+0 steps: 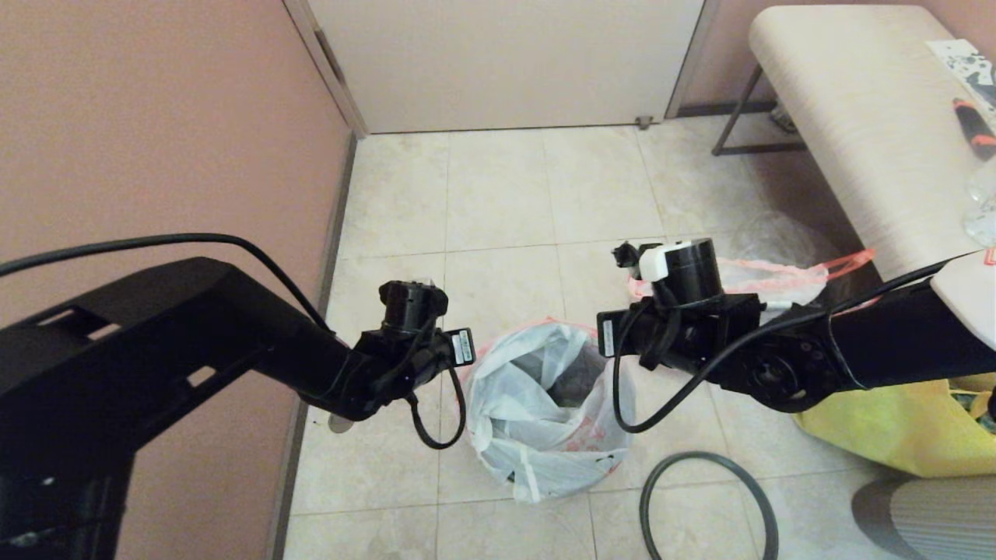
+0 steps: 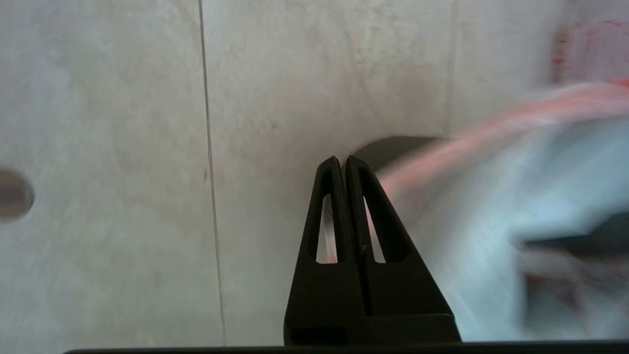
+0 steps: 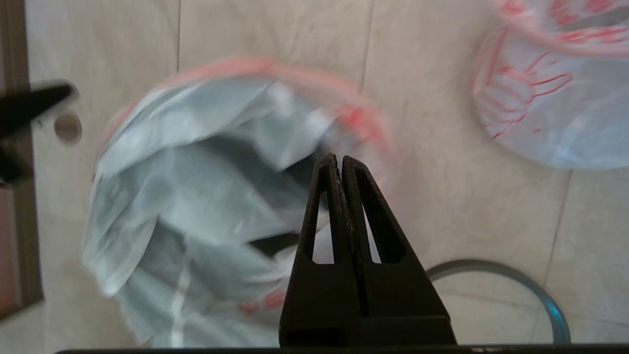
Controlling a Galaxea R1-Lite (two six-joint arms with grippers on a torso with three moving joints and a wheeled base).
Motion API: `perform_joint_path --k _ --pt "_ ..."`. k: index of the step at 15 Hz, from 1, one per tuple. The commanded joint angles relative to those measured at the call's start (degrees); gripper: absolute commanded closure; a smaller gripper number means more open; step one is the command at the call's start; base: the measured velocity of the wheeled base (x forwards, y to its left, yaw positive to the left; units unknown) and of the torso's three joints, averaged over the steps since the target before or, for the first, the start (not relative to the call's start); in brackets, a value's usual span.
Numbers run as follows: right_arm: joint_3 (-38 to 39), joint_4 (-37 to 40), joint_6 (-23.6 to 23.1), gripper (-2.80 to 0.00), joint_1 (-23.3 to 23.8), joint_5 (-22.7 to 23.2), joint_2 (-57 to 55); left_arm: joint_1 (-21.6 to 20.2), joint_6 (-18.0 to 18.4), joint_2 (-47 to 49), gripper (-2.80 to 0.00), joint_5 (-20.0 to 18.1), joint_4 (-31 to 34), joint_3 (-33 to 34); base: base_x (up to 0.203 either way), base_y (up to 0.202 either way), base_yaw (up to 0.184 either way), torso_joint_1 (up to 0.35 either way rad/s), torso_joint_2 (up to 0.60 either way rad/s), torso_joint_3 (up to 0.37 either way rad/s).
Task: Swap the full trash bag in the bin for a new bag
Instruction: Put the new garbage bag on the trash can
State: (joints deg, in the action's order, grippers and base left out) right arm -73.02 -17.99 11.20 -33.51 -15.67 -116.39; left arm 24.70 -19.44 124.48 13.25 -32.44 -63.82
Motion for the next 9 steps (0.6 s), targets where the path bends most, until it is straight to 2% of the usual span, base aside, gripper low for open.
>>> perform_joint_path --k 1,3,4,7,9 --pt "-5.66 5.21 -0.13 0.0 -3.8 -2.97 -4.73 -0.07 -0.86 -7.11 0.0 0.11 0.07 5.87 0.0 0.0 0.0 0.0 0.0 0.0" --pt "-15.13 12.2 -0.33 0.0 -7.07 -6.49 -11.14 -1.05 -2.02 -9.08 0.0 -0.74 -1.51 15.72 0.0 0.0 0.0 0.0 0.0 0.0" --pt "-20.33 15.92 -0.59 0.0 -8.23 -7.83 -15.1 -1.88 -2.34 -8.89 0.0 -2.27 -5.4 20.95 0.0 0.0 0.0 0.0 0.0 0.0" --pt "-35.05 25.61 -2.71 0.0 -9.66 -10.33 -28.57 -4.99 -2.84 -3.98 0.0 -11.23 -30.22 30.76 0.0 0.0 0.0 0.0 0.0 0.0" --pt "-39.38 27.07 -6.12 0.0 -9.79 -12.12 -36.26 -5.36 -3.09 -0.78 0.0 -14.65 -33.14 31.23 0.0 0.0 0.0 0.0 0.0 0.0"
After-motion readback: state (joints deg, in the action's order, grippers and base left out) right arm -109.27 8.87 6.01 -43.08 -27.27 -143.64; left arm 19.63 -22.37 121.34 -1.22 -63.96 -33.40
